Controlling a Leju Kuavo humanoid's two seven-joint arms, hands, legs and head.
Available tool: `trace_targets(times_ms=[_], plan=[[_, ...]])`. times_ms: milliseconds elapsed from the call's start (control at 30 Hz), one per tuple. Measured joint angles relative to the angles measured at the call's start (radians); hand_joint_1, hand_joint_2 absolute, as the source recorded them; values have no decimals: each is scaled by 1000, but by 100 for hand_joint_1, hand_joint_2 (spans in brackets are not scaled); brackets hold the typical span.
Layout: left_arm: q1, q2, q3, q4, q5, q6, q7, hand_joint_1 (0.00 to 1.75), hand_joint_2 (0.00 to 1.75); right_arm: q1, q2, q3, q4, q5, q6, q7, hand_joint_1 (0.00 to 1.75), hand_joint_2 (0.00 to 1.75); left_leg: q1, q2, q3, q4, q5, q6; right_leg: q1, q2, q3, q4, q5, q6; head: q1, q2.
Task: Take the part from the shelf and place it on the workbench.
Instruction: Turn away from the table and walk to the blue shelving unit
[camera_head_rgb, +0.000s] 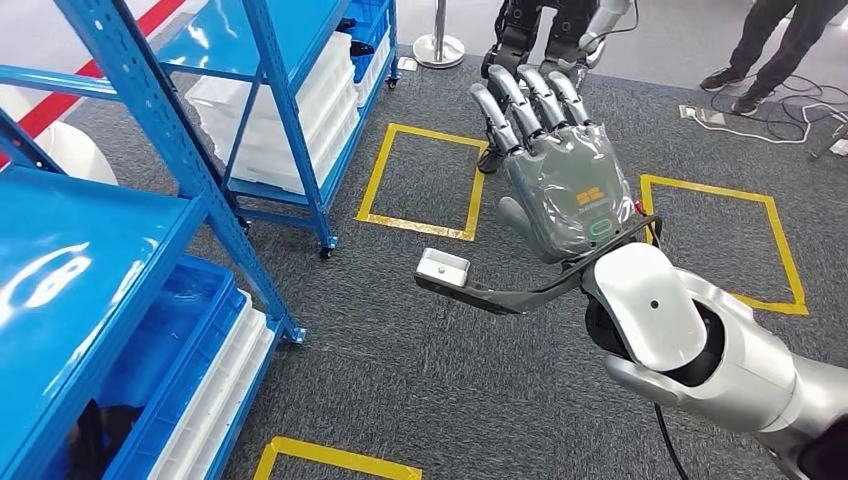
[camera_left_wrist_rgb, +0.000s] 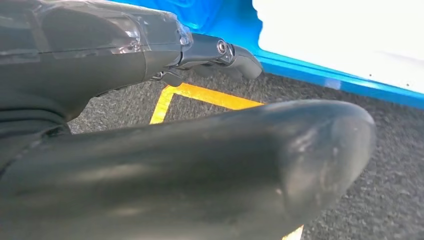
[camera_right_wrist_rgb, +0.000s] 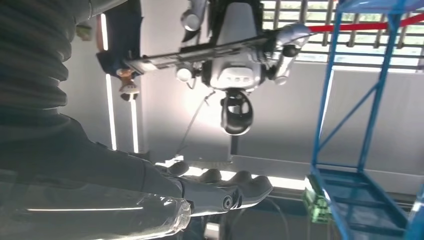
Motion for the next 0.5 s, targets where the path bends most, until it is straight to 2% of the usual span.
trace_targets(times_ms=[33, 100, 133, 200, 267, 300, 333, 367, 400, 467, 500], plan=[[-1, 0, 0, 0, 0, 0, 0, 0, 0, 0, -1, 0, 0, -1, -2, 0, 0, 175, -3, 11, 8, -18, -1, 7, 3, -9, 0, 4, -4, 5, 0, 0], [-1, 0, 0, 0, 0, 0, 0, 0, 0, -1, -3, 2, 0, -5, -6, 0, 0, 175, -5, -11, 4, -19, -1, 23, 5, -31, 4, 3, -7, 11, 2, 0], [0, 0, 0, 0, 0, 0, 0, 0, 0, -1, -4, 2, 0, -7, -8, 0, 0, 175, -5, -23, 3, -20, 1, 29, 3, -34, 6, 5, -12, 15, 3, 0], [0, 0, 0, 0, -1, 0, 0, 0, 0, 0, -6, 3, 0, -14, -12, 0, 0, 175, -3, -52, 2, -22, 7, 40, -4, 2, -5, 47, -49, 23, 8, 0], [-2, -2, 0, -3, -3, 0, 0, 0, 0, 1, -9, 3, 1, -28, -18, 0, 0, 175, -4, -81, 2, -22, 10, 48, -7, 55, -56, 168, -117, 25, 17, 0], [-2, -3, 0, -4, -4, -1, 0, 0, 0, 4, -11, 3, 2, -37, -23, 0, 0, 175, -5, -96, 1, -22, 11, 51, -5, 66, -87, 235, -145, 24, 22, 0], [-1, -3, 0, -5, -4, -1, 0, 0, 0, 7, -12, 3, 3, -47, -28, 0, 0, 175, -7, -110, 1, -22, 12, 53, -3, 72, -112, 283, -158, 21, 27, 0], [-1, -3, 0, -5, -5, -1, 0, 0, 0, 10, -13, 3, 5, -57, -34, 0, 0, 175, -10, -125, 2, -22, 13, 55, -2, 75, -121, 296, -150, 15, 33, 0], [0, -3, 0, -5, -5, -1, -1, 0, 0, 11, -14, 3, 6, -66, -39, 0, 0, 175, -13, -138, 3, -22, 14, 56, 0, 79, -112, 269, -122, 8, 37, 0], [0, -3, 0, -5, -6, 0, -2, 0, 0, 12, -16, 1, 6, -79, -49, 0, 0, 175, -20, -162, 7, -22, 14, 56, 4, 105, -57, 141, -45, -14, 40, 0], [0, -4, 0, -6, -7, 0, -3, 0, 0, 11, -17, 0, 6, -84, -53, 0, 0, 175, -21, -171, 7, -22, 15, 55, 6, 118, -31, 81, -21, -22, 37, 0]])
